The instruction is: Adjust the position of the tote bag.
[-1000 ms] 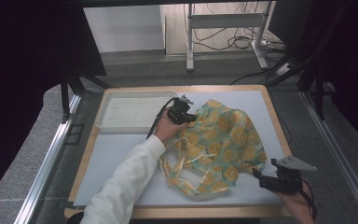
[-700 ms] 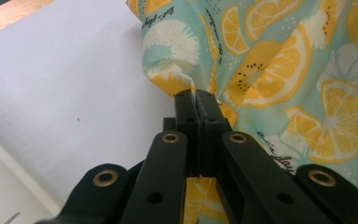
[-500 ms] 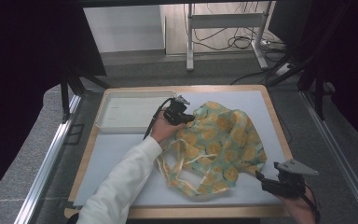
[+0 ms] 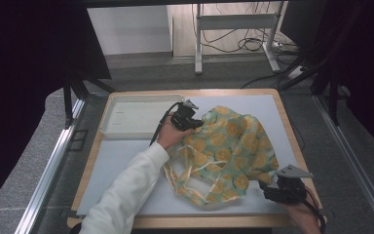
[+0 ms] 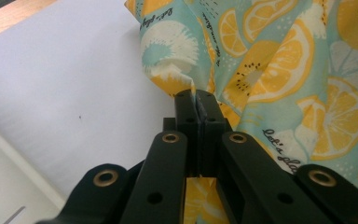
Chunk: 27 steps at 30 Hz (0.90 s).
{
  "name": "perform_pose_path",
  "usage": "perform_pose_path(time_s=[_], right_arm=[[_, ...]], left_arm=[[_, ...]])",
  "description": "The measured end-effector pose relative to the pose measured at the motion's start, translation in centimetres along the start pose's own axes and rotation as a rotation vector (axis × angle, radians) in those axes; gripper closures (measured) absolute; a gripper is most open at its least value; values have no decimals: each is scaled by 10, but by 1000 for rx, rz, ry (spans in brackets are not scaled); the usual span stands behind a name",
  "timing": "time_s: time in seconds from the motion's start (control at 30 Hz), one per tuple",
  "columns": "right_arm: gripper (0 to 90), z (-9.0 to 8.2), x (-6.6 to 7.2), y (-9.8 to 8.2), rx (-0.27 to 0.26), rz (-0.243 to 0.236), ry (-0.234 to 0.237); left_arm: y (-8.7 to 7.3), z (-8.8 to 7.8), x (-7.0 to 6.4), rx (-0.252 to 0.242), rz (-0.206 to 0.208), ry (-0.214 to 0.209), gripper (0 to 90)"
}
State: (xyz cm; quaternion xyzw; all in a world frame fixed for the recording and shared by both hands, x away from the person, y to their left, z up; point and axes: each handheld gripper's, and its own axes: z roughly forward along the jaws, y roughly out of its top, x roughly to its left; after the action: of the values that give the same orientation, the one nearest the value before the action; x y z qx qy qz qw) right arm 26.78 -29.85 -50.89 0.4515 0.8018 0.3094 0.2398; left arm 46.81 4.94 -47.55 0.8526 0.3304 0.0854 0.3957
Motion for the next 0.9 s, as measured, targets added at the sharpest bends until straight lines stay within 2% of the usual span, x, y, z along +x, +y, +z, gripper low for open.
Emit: perform_pose_path(time_s=[0.1, 0.13, 0.17, 0.2, 0.23, 0.33, 0.37, 0.5, 0.53, 0.57, 0.67, 0.9], right_arm=[[373, 3, 1, 4, 5, -4, -22], [373, 3, 1, 4, 5, -4, -22], [432, 4, 1, 4, 15, -20, -28], [432, 4, 1, 4, 15, -20, -28], [485, 6, 1, 3, 30, -30, -28], [534, 7, 0, 3, 44, -29, -26], [610, 8, -2, 3, 50, -20, -33], [752, 8, -6, 3, 38, -3, -28], [752, 8, -6, 3, 38, -3, -28], [815, 9, -8, 3, 31, 9, -16], [871, 9, -10, 4, 21, 24, -8], [885, 7, -19, 7, -6, 49, -14]], left_arm=[[0, 0, 0, 0, 4, -1, 898], [0, 0, 0, -1, 4, -1, 898], [0, 1, -1, -2, 1, -1, 898], [0, 1, -1, -1, 1, -1, 898], [0, 2, -1, 2, 1, 0, 898], [0, 3, -2, 6, 4, -1, 898], [0, 3, -3, 5, 6, 0, 898], [0, 3, -4, 3, 6, 0, 898], [0, 3, -4, 2, 5, -1, 898], [0, 3, -4, 3, 5, -1, 898], [-1, 2, -4, -2, 0, -10, 898], [-5, -2, -2, -1, -15, -26, 898]])
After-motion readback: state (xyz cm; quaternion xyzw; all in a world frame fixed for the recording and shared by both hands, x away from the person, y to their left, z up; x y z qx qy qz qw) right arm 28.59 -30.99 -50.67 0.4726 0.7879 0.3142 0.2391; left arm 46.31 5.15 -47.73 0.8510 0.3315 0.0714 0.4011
